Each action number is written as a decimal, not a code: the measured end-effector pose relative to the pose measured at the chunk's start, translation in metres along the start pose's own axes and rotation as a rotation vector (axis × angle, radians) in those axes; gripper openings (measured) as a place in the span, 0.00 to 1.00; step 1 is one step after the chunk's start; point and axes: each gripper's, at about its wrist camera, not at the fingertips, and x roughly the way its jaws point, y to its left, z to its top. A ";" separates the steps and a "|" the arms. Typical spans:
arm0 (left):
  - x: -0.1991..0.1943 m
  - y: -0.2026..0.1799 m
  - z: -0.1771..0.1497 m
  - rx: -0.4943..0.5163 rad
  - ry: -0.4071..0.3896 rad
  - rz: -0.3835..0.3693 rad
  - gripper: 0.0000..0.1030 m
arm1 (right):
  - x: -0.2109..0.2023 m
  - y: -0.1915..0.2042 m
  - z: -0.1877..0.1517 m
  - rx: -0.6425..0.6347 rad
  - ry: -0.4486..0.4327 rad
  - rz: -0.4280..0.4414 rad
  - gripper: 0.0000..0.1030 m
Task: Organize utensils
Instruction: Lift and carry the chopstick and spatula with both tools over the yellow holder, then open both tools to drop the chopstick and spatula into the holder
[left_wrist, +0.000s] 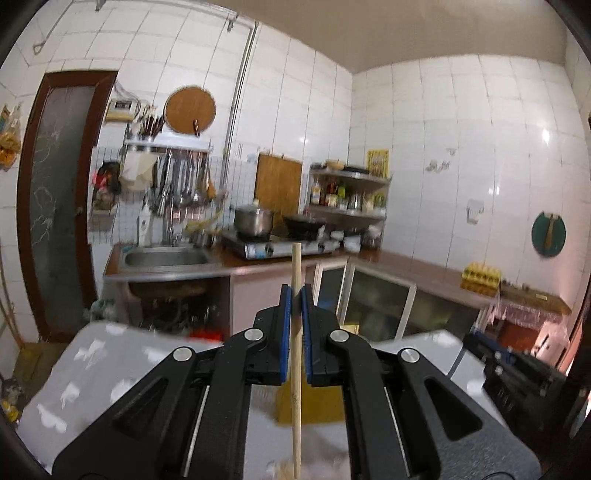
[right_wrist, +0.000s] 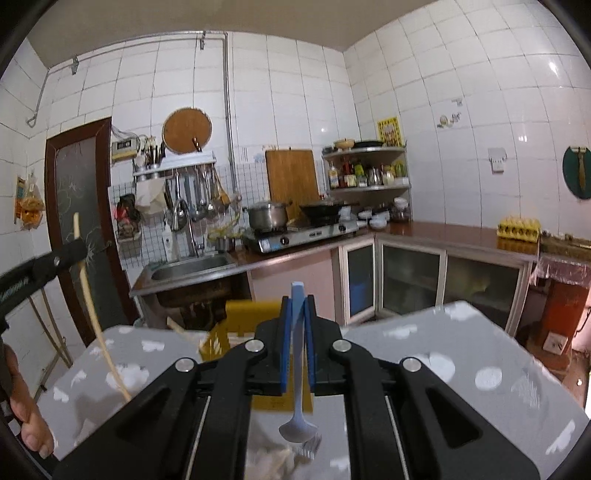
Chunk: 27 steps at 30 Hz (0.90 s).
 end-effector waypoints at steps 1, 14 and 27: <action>0.005 -0.002 0.006 -0.001 -0.012 -0.003 0.04 | 0.004 0.000 0.007 0.005 -0.008 0.004 0.07; 0.118 -0.028 0.041 0.012 -0.114 0.024 0.04 | 0.097 -0.002 0.052 0.051 -0.036 0.046 0.07; 0.207 -0.001 -0.051 0.020 0.120 0.075 0.05 | 0.175 -0.011 -0.005 0.036 0.174 0.054 0.07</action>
